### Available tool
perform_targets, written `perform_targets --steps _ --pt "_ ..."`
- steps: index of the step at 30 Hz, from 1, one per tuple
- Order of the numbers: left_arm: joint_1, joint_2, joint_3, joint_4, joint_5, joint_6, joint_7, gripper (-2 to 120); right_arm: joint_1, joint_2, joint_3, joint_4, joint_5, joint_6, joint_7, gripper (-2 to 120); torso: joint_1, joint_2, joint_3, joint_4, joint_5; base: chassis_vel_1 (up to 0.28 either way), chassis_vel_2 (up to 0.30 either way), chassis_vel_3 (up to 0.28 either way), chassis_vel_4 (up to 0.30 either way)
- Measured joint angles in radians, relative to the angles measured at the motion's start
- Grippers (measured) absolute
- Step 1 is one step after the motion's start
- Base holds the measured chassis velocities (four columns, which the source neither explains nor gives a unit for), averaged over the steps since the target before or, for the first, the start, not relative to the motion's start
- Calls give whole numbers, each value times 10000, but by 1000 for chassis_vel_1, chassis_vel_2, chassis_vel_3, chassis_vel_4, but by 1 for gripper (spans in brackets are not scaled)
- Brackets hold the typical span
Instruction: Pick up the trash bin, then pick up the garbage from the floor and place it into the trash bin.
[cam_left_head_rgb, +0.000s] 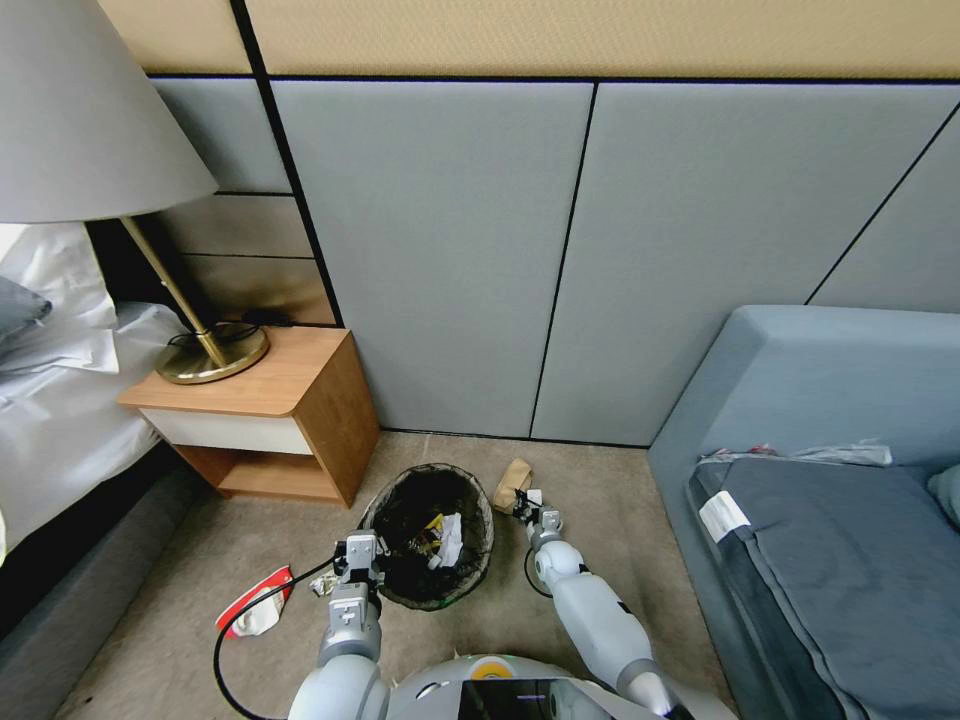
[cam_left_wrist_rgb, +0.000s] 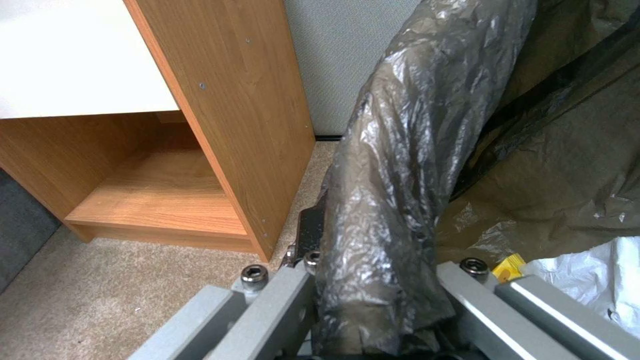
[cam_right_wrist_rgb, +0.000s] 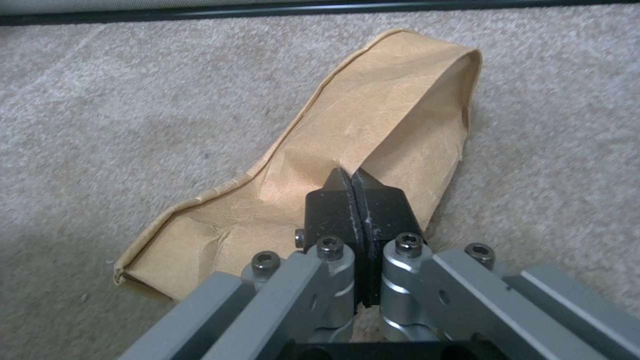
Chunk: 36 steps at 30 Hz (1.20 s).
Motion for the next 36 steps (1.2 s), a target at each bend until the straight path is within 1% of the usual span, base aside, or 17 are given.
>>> perform_targets --steps 11,16,18,19,20,22,23,25,26,27,29,30,31,32,34,35,36 --pt "-30 4 9 -2 -12 0 0 0 -23 -25 55 -33 -172 195 5 0 0 0 0 0 0 0 0 0 0" --pt "-26 4 1 -14 -19 0 0 0 -201 -116 76 452 -365 345 126 0 0 0 0 -2 -4 0 0 0 0" --pt "-36 0 -6 -7 -31 0 0 0 -574 -196 72 1240 -516 517 236 0 0 0 0 -1 1 0 0 0 0" --pt "-36 0 -6 -7 -31 0 0 0 -574 -196 72 1240 -516 517 236 0 0 0 0 -1 1 0 0 0 0" --pt "-43 0 -7 5 -35 -1 0 0 -710 -228 77 1546 -545 571 261 0 0 -1 0 -1 -1 0 0 0 0" --pt "-58 0 -4 22 -40 0 0 0 -1144 -328 99 2601 -637 712 292 0 0 0 0 -2 0 0 0 0 0" --pt "-58 0 -4 22 -40 0 0 0 -1144 -328 99 2601 -637 712 292 0 0 0 0 -2 0 0 0 0 0" --pt "-74 8 -6 25 -47 0 -1 0 -1504 -460 120 3558 -707 821 295 0 1 -1 0 0 -1 0 0 0 0" --pt "-86 14 -8 27 -50 0 -1 0 -1756 -556 145 4266 -757 916 287 0 0 0 0 -2 -2 0 0 0 0" --pt "-86 14 -8 27 -50 0 -1 0 -1756 -556 145 4266 -757 916 287 0 0 0 0 -2 -2 0 0 0 0" --pt "-94 15 -7 27 -53 2 -2 0 -1959 -640 158 4859 -763 999 264 0 0 0 0 -1 -1 0 0 0 0" --pt "-99 13 -6 27 -54 5 -2 0 -2177 -733 173 5499 -763 1156 166 0 0 0 0 -1 -1 0 0 0 0" --pt "-99 13 -6 27 -54 5 -2 0 -2177 -733 173 5499 -763 1156 166 0 0 0 0 -1 -1 0 0 0 0" --pt "-101 12 -4 27 -54 6 -2 0 -2293 -781 183 5856 -765 1284 49 0 0 0 0 -1 -1 0 0 0 0" --pt "-102 6 6 34 -54 10 -3 0 -2658 -920 195 6976 -719 1748 -568 0 0 0 0 -1 0 0 0 0 0" --pt "-102 6 6 34 -54 10 -3 0 -2658 -920 195 6976 -719 1748 -568 0 0 0 0 -1 0 0 0 0 0" --pt "-101 -2 10 60 -53 10 -4 0 -2883 -999 184 7679 -600 2105 -1180 0 0 0 -1 0 -3 0 0 0 0"
